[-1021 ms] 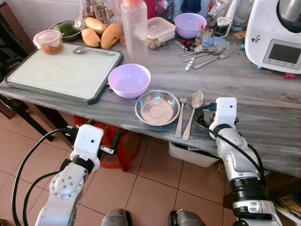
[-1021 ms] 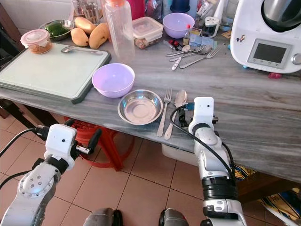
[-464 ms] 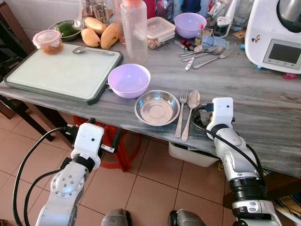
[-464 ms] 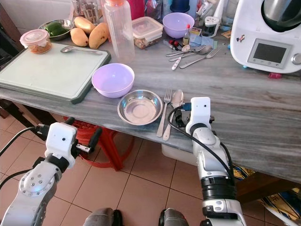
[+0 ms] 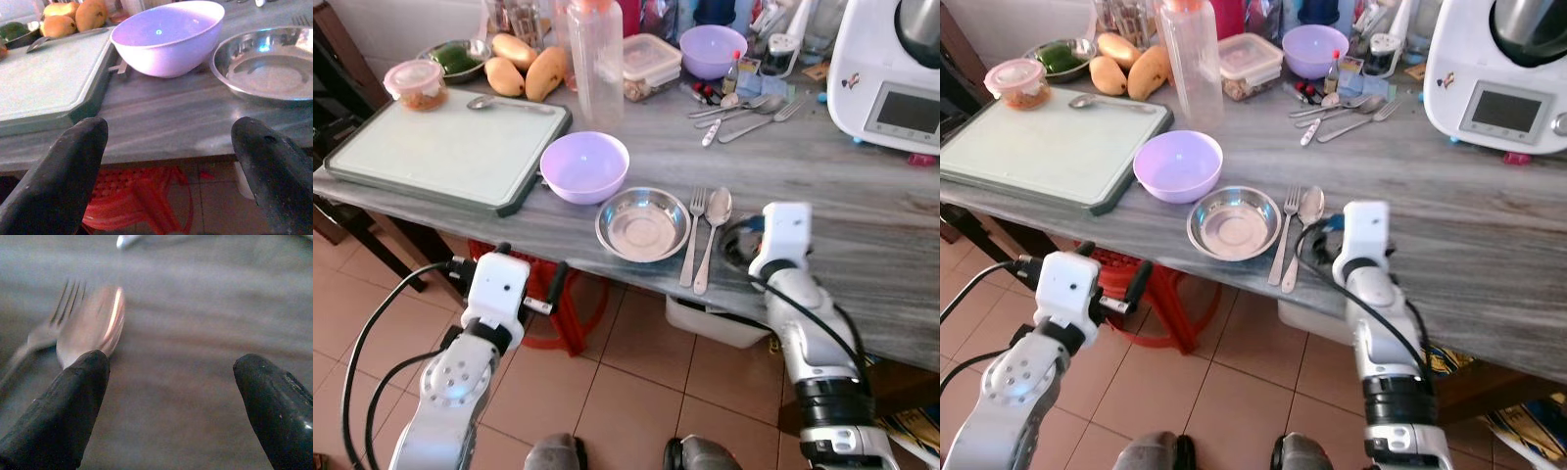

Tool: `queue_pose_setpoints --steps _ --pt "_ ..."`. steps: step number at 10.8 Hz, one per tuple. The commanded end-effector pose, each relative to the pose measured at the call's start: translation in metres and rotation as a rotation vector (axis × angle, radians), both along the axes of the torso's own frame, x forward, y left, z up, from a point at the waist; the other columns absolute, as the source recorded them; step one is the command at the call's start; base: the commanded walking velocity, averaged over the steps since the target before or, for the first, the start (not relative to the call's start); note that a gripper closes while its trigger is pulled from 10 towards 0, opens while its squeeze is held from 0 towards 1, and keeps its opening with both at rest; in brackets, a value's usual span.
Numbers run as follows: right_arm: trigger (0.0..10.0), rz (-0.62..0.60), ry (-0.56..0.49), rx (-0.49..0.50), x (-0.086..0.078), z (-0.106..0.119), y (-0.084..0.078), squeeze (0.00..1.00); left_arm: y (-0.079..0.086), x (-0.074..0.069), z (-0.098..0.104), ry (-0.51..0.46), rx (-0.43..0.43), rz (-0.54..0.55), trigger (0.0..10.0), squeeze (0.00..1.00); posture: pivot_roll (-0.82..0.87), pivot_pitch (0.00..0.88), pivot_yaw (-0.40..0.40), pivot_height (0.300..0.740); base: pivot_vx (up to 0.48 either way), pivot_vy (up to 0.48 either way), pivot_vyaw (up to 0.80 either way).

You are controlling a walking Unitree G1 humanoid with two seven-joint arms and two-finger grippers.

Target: Setting the table

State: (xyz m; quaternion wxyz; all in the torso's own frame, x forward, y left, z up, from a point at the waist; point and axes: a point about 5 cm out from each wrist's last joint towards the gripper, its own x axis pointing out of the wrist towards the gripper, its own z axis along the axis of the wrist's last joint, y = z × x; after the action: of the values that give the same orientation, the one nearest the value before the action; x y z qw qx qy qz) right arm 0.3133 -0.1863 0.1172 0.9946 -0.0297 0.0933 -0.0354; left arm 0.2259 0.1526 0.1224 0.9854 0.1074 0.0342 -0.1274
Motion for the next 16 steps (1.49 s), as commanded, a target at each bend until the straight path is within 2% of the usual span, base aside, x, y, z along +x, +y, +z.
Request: queue_pose_setpoints --steps 1,2,4,5,6,7,8,12,14,16 --pt "10.0 -0.009 -0.071 0.001 -0.001 0.010 -0.001 0.00 0.001 0.002 -0.001 -0.006 0.006 0.009 10.0 0.00 0.12 0.063 0.034 0.740 0.000 0.000 0.00" --pt "10.0 -0.007 -0.112 0.004 -0.001 0.016 -0.001 0.00 -0.001 0.005 0.000 -0.014 0.003 0.011 10.0 0.00 0.11 0.056 0.034 0.740 0.000 0.000 0.00" --pt "10.0 0.043 -0.267 -0.042 -0.007 0.036 0.008 0.00 -0.002 0.013 0.001 -0.053 -0.021 0.041 10.0 0.00 0.09 0.000 0.015 0.740 0.000 0.000 0.00" --pt "10.0 0.059 -0.287 -0.054 -0.010 0.037 0.012 0.00 -0.002 0.016 0.001 -0.065 -0.039 0.064 10.0 0.00 0.09 0.000 0.008 0.740 0.000 0.000 0.00" --pt "10.0 0.074 -0.286 -0.023 -0.018 0.031 0.015 0.00 -0.002 0.022 0.000 -0.081 -0.051 0.103 10.0 0.00 0.08 0.000 -0.006 0.740 0.000 0.000 0.00" --pt "10.0 0.087 -0.290 -0.038 -0.029 0.025 0.018 0.00 -0.002 0.030 0.000 -0.110 -0.067 0.145 10.0 0.00 0.06 0.000 -0.019 0.740 0.000 0.000 0.00" --pt "10.0 0.080 -0.289 -0.053 -0.032 0.021 0.017 0.00 -0.002 0.036 0.001 -0.132 -0.074 0.166 10.0 0.00 0.06 0.000 -0.022 0.740 0.000 0.000 0.00" --pt "10.0 0.011 -0.309 -0.055 -0.030 0.018 0.011 0.00 0.001 0.055 0.008 -0.208 -0.081 0.215 10.0 0.00 0.04 0.000 -0.007 0.740 0.000 0.000 0.00" --pt "10.0 -0.004 -0.300 -0.039 -0.035 0.014 0.011 0.00 0.003 0.054 0.007 -0.209 -0.079 0.213 10.0 0.00 0.03 0.000 -0.002 0.740 -0.270 0.000 0.00" --pt "10.0 0.001 -0.284 -0.030 -0.042 0.010 0.012 0.00 0.002 0.046 0.002 -0.183 -0.083 0.212 10.0 0.00 0.03 0.000 0.006 0.740 -0.343 0.000 -0.46"
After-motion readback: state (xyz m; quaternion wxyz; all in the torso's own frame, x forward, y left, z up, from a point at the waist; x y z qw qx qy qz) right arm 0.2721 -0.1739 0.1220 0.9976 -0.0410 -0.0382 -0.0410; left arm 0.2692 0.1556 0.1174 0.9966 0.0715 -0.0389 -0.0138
